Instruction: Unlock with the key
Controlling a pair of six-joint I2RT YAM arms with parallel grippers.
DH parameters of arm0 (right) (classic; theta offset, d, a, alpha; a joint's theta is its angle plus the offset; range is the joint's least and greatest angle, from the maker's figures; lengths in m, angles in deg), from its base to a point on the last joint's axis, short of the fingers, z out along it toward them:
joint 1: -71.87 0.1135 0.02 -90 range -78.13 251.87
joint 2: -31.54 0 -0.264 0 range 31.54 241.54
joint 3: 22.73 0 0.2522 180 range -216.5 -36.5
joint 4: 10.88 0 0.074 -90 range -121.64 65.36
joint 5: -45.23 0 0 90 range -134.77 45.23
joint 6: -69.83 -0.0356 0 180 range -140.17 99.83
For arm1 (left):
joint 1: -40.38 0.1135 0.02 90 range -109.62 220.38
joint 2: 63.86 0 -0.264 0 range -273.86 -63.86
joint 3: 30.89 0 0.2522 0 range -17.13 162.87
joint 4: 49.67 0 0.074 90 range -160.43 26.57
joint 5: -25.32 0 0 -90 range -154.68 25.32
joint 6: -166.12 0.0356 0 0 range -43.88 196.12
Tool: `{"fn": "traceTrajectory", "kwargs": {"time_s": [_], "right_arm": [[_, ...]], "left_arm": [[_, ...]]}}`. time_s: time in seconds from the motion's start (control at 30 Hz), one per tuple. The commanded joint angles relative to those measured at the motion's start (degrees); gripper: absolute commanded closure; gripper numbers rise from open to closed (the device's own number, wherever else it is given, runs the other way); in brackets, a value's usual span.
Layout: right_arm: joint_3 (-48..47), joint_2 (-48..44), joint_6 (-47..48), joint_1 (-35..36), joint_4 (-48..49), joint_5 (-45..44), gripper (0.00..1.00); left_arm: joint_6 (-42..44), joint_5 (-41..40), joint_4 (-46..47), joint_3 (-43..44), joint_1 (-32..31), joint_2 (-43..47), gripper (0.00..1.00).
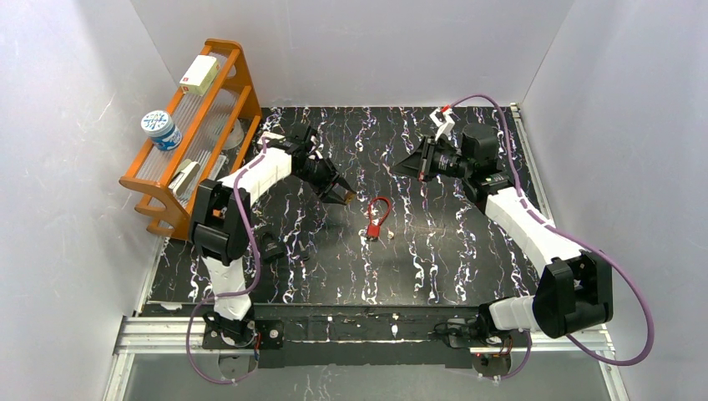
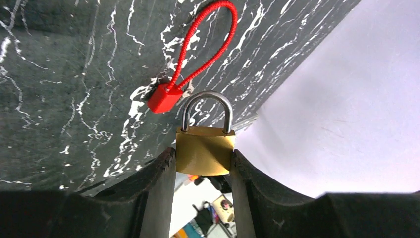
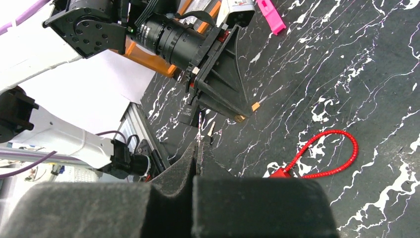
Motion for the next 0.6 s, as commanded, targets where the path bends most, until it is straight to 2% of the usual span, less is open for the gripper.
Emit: {"fn": "traceTrajectory", "kwargs": {"time_s": [0.0,0.4,0.47,0.57], "right_arm": [[-1.5,0.0,3.4,0.6,-1.1,0.1,0.99],[-1.0,0.9,6.3,2.5,-2.2,1.7,0.99],[-1.6,1.7,6.6,2.9,-2.9,1.1,0.99],[-2.9,3.3,4.8,4.6,-4.8,-6.1,0.99]], "left_arm": [[-5.9,6.9,1.5,-1.6,-0.2,4.7,0.91],[-10.6,5.9,7.1,-6.0,-0.1,7.4,0.90],[-16.5,4.7,15.0,-9.8,-0.1,10.0,0.90],[-27.7,0.6,27.7,-17.0,-0.1,13.4,0.90]]}}
